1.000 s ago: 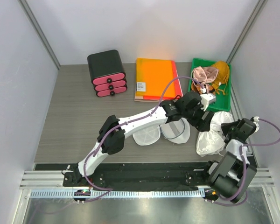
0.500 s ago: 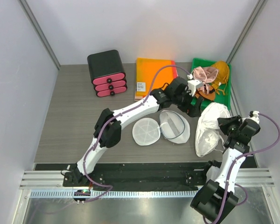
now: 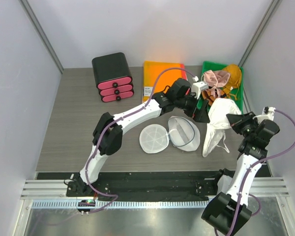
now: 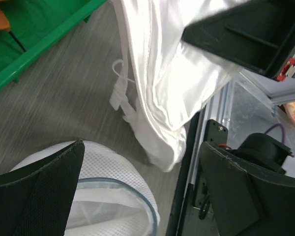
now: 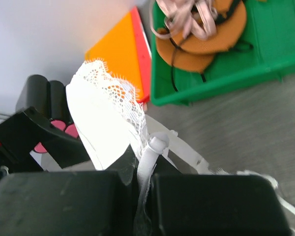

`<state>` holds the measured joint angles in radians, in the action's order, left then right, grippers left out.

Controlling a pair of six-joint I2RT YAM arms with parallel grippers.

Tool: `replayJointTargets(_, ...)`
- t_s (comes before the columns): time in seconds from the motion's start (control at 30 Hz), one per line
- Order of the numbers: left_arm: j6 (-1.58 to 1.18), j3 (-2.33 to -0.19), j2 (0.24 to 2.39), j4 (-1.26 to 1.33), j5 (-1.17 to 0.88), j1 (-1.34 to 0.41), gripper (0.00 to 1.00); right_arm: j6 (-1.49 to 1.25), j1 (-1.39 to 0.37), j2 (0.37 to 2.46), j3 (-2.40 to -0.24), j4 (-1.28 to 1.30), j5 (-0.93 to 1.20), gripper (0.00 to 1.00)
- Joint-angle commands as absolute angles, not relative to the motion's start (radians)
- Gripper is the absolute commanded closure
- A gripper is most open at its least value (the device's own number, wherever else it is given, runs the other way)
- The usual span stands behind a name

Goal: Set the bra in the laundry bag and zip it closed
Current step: Pick up the bra from the center of the board, then place the bra at the center of the board.

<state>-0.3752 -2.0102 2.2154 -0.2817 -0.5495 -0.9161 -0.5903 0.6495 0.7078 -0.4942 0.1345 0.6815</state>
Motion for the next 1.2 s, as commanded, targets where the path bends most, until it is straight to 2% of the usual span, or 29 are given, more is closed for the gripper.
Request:
replayJointTargets(0.0, -0.405, -1.999, 2.053, -0.187, -0.583, -0.92, 0.0, -0.598, 0.641, 0.69, -0.624, 0.118, 0.669, 0.99)
replayJointTargets(0.2, -0.431, -1.95, 1.924, -0.226, -0.508, -0.922, 0.0, -0.603, 0.594, 0.732, -0.813, 0.198, 0.661, 0.99)
replayJointTargets(0.37, -0.46, -1.852, 1.778, -0.213, -0.421, -0.92, 0.0, -0.571, 0.496, 0.805, -1.082, 0.274, 0.611, 0.99)
replayJointTargets(0.5, -0.476, -1.793, 1.625, -0.247, -0.254, -0.919, 0.0, -0.63, 0.411, 0.929, -1.313, 0.273, 0.705, 0.99)
replayJointTargets(0.6, -0.506, -1.662, 1.533, -0.247, -0.07, -0.913, 0.0, -0.727, 0.309, 0.982, -1.396, 0.125, 0.773, 0.99)
replayJointTargets(0.73, -0.595, -1.496, 1.309, -0.258, 0.035, -0.847, 0.0, -0.736, 0.151, 1.06, -1.465, 0.066, 0.747, 0.99)
replayJointTargets(0.9, -0.594, -1.335, 1.086, -0.377, 0.162, -0.844, 0.0, -0.634, -0.275, 1.186, -1.493, 0.078, 0.614, 0.99)
replayJointTargets(0.97, -0.601, -1.327, 0.995, -0.505, 0.244, -0.844, 0.0, -0.614, -0.441, 1.215, -1.483, 0.072, 0.52, 0.99)
replayJointTargets(1.17, -0.644, -1.325, 0.697, -0.782, 0.397, -0.844, 0.02, -0.626, -0.724, 1.333, -1.459, 0.074, 0.275, 0.99)
